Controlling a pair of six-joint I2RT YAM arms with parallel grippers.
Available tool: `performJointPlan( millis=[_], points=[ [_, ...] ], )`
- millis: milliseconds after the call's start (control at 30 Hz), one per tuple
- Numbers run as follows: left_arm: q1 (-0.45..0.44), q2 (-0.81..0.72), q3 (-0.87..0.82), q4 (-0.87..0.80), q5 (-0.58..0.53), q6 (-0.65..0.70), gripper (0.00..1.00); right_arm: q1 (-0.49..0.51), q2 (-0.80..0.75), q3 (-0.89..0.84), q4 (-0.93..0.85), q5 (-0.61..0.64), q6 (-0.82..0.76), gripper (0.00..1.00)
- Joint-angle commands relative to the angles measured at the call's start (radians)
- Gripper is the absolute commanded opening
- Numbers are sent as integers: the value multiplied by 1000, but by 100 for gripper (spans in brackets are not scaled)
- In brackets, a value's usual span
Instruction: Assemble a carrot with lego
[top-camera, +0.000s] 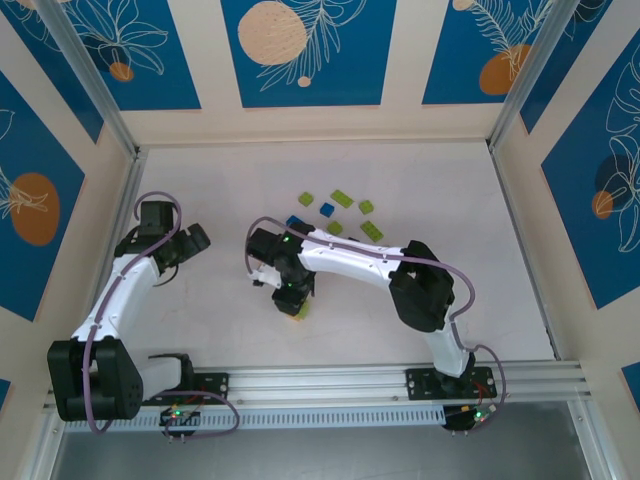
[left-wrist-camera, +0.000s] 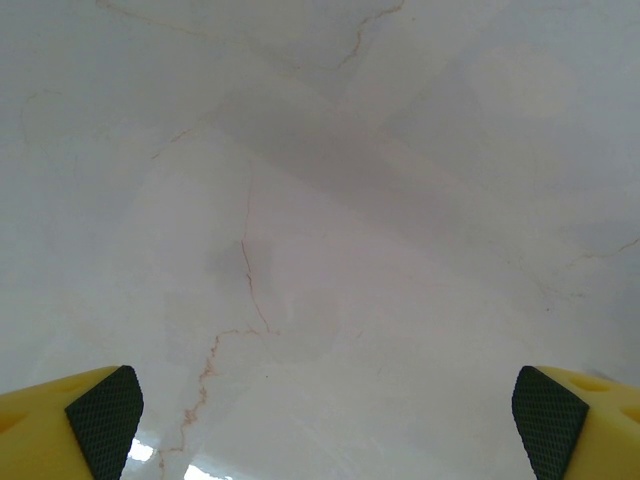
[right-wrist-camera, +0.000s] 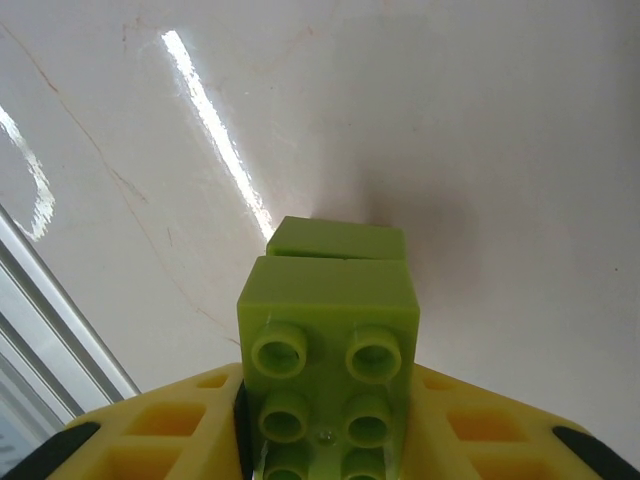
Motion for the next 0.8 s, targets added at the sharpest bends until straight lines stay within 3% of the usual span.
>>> performJointPlan(
  millis=[0,767],
  points=[
    [17,-7,-7,8,12,9,98,6,33,18,-49,-11,69,38],
    [17,-3,-10,11,13,7,98,7,84,-28,-15,-19,225,38]
  ],
)
